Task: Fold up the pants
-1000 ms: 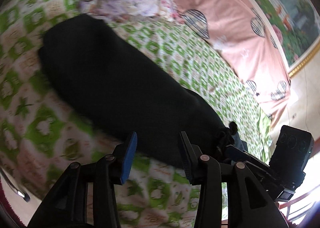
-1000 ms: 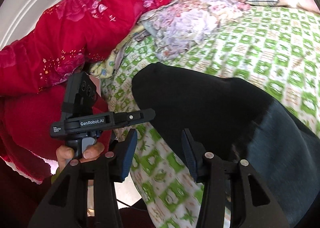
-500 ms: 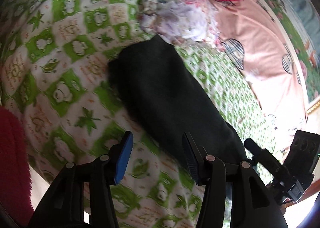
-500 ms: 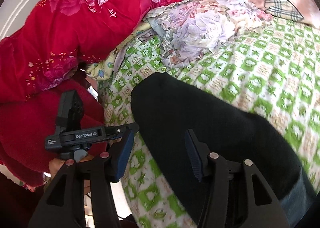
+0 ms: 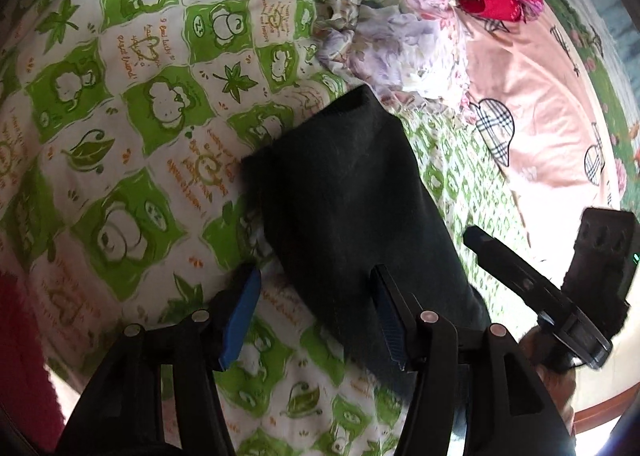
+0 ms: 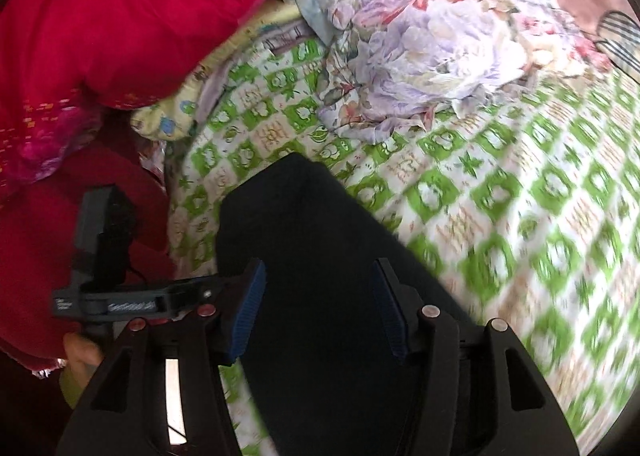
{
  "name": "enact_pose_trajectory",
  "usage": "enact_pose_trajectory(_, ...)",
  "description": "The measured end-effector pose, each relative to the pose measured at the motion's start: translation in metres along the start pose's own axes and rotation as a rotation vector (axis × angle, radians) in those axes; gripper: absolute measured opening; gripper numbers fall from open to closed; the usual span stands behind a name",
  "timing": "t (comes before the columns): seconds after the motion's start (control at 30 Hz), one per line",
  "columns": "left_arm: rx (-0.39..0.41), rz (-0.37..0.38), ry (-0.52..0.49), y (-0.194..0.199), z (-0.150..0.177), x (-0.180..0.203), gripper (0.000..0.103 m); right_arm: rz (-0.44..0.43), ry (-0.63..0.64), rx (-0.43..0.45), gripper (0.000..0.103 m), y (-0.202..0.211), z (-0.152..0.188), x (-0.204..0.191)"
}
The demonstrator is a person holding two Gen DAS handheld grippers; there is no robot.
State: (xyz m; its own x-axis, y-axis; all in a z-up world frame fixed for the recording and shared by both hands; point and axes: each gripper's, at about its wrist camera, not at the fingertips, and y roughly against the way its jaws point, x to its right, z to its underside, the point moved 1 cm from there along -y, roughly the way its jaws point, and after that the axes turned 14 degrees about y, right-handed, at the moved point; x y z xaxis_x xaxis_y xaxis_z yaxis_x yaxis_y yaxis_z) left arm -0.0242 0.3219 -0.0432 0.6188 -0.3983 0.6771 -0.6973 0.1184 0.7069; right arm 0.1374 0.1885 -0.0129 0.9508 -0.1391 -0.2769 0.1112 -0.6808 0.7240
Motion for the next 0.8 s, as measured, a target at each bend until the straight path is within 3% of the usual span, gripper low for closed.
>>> enact_pose_trajectory(0.3,-0.019,0.039,0.035,-0.007,-0.017,-0.005,0.057,-0.034,0.104,-0.118,0.057,-0.058,-0.039,0.012)
enact_pose_trajectory(0.43,-0.008,0.018,0.026,-0.008,-0.017,-0.003,0.050,-0.101,0.115,-0.173,0.057,-0.082,-0.045,0.016)
enact_pose_trajectory(0.5,0.005,-0.011,0.013,-0.010,-0.018,0.001,0.043,-0.117,0.114,-0.205,0.050,-0.092,-0.043,0.016)
enact_pose_trajectory(0.53,0.013,-0.027,0.008,-0.010,-0.019,0.001,0.035,-0.116,0.117,-0.207,0.041,-0.094,-0.044,0.015)
enact_pose_trajectory(0.63,0.014,-0.030,0.002,-0.011,-0.022,0.005,0.025,-0.101,0.132,-0.173,0.029,-0.085,-0.043,0.007)
enact_pose_trajectory(0.8,0.018,0.013,-0.079,0.006,-0.012,0.030,0.017,-0.088,0.120,-0.072,0.023,-0.050,-0.039,0.001)
